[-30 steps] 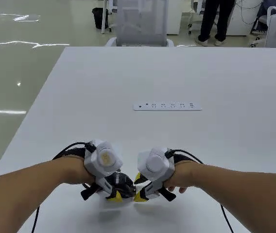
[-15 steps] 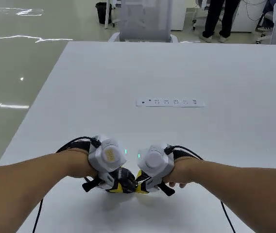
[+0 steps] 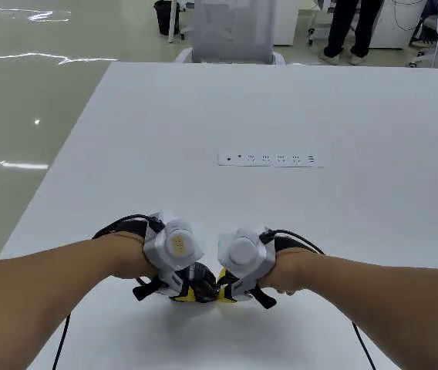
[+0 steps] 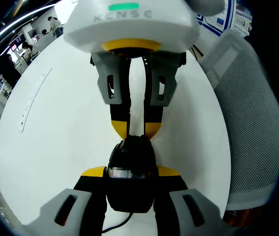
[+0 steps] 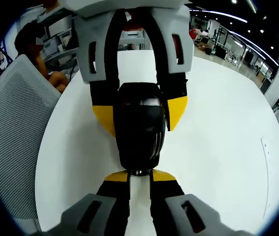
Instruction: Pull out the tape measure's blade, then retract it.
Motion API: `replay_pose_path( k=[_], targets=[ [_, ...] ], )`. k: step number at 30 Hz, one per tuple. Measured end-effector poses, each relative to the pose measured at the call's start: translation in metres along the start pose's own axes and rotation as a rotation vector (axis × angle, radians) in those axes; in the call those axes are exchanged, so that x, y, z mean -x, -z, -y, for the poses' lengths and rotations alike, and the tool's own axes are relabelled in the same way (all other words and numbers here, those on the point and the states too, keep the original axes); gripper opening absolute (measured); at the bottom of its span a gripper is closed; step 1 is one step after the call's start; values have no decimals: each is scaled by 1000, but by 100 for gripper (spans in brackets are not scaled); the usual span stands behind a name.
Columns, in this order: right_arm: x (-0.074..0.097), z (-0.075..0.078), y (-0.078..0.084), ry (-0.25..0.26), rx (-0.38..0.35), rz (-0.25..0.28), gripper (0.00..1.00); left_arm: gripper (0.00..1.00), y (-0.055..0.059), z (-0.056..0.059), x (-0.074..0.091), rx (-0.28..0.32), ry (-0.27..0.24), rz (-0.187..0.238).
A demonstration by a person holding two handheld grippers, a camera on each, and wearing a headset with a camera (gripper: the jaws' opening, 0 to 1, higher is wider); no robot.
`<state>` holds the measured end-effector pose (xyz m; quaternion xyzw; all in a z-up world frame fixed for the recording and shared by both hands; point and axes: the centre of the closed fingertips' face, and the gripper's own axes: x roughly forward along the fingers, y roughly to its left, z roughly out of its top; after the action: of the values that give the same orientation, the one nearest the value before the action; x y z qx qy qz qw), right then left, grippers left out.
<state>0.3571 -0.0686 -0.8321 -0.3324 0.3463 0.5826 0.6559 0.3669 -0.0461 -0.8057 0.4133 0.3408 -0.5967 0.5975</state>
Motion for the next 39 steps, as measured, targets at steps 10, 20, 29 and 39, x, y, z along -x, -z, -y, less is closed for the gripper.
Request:
replay_pose_path(
  k=[10, 20, 29, 39],
  targets=[
    [0, 0, 2, 8, -15, -8, 13, 31, 0, 1, 0, -15, -17, 3],
    [1, 0, 4, 0, 15, -22, 13, 31, 1, 0, 0, -15, -18, -7],
    [4, 1, 8, -4, 7, -18, 13, 32, 1, -1, -1, -8, -16, -8],
    [6, 3, 15, -4, 9, -22, 13, 32, 1, -1, -1, -5, -17, -7]
  ],
)
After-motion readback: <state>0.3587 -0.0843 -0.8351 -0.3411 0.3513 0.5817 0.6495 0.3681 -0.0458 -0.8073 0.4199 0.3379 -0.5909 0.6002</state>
